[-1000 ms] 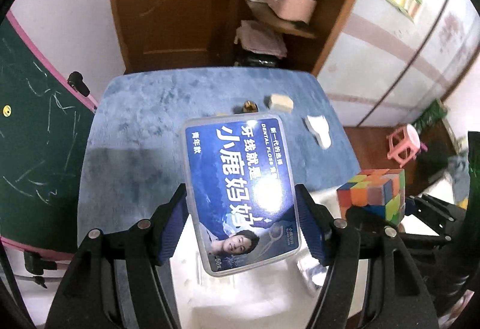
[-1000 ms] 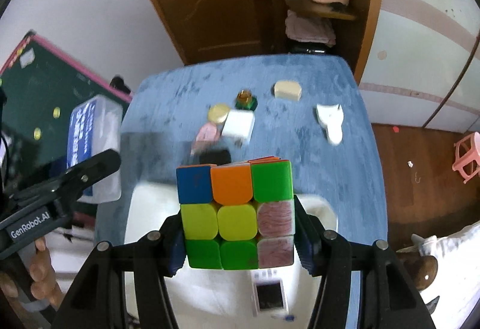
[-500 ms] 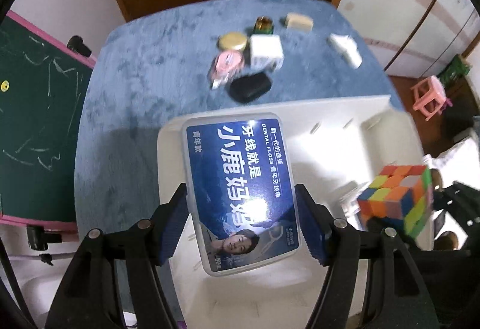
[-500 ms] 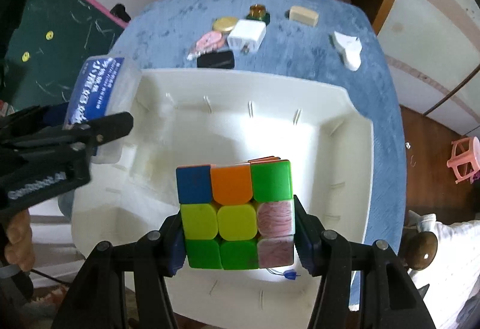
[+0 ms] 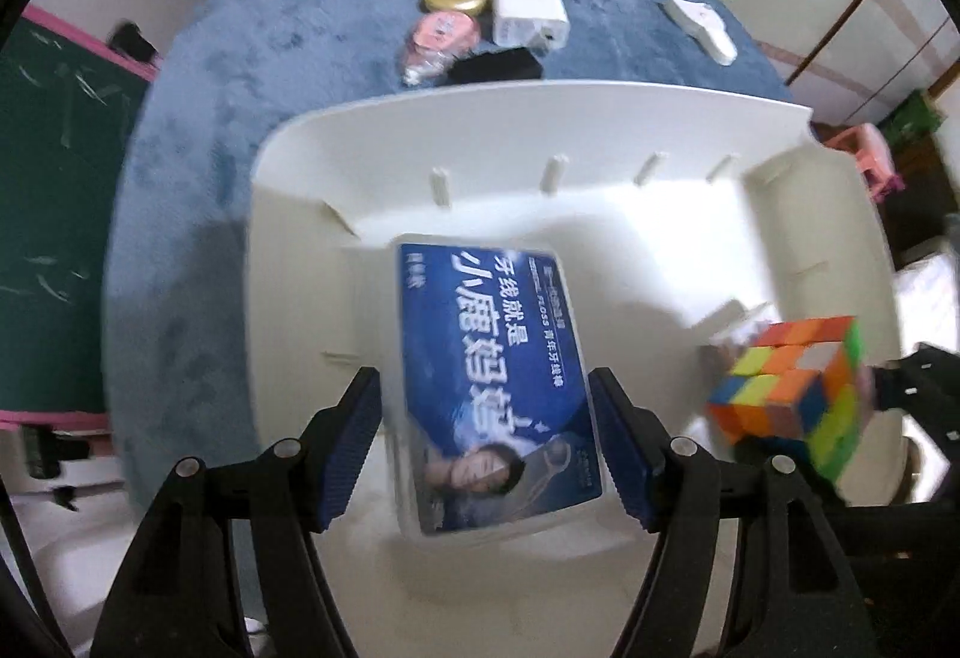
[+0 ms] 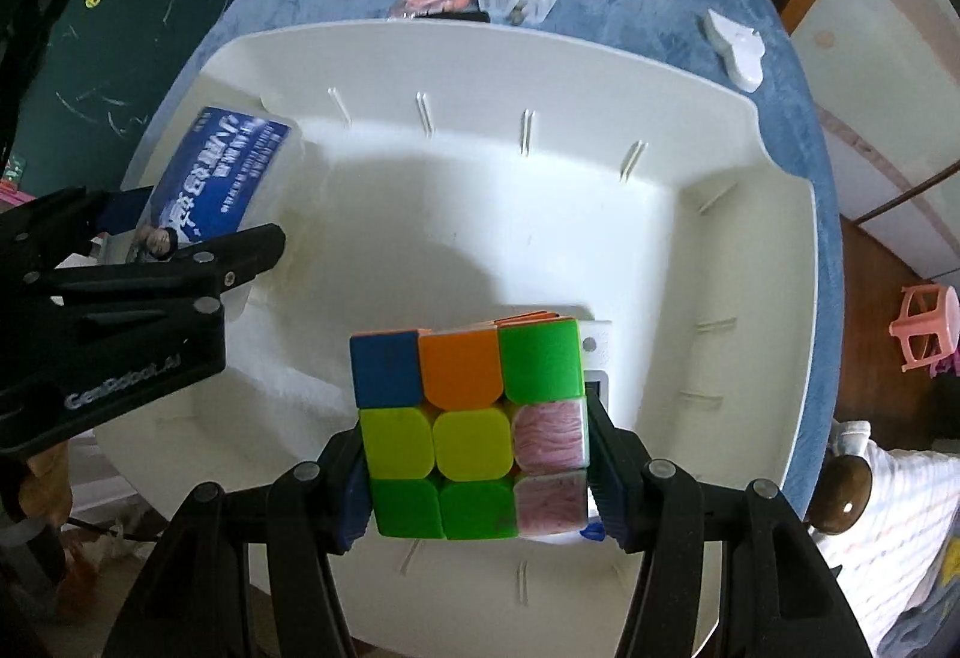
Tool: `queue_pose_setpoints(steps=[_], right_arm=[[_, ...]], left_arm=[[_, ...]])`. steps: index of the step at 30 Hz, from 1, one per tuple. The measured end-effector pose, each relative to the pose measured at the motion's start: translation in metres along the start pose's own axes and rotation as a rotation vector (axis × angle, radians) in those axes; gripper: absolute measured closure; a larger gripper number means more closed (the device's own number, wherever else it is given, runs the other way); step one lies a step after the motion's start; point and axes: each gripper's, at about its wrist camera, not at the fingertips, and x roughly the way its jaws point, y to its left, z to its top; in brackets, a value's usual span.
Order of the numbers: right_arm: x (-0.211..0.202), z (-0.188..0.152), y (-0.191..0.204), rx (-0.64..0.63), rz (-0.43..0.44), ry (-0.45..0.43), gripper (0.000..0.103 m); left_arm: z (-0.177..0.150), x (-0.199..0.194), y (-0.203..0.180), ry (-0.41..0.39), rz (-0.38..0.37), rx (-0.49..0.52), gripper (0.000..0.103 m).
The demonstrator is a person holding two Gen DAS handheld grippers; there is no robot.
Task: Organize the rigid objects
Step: 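Place the floss box in the tray with the left tool while the right tool places the cube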
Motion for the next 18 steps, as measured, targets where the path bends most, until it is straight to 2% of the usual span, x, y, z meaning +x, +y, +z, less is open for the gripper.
queue_pose_setpoints(steps=[2, 4, 6, 18], right_arm=[[-0.001, -0.003, 0.0, 0.0, 0.008, 0.004, 0.043], [-0.006, -0.003, 0.001, -0.003, 0.028, -0.019, 0.036], [-0.013, -0.003, 0.003, -0.017, 0.017, -0.051, 0.033], [-0.054, -0.009, 0.012, -0.106, -0.004, -0.21, 0.033]], left_arm=[[0.0, -0.001, 0.001, 0.003, -0.015, -0.016, 0.029], [0.0, -0.003, 0.001, 0.0, -0.005, -0.025, 0.022], [0.001, -0.007, 0.002, -0.006, 0.003, -0.032, 0.022], [0.008, -0.046, -0.003, -0.092, -0.003, -0.068, 0.022]])
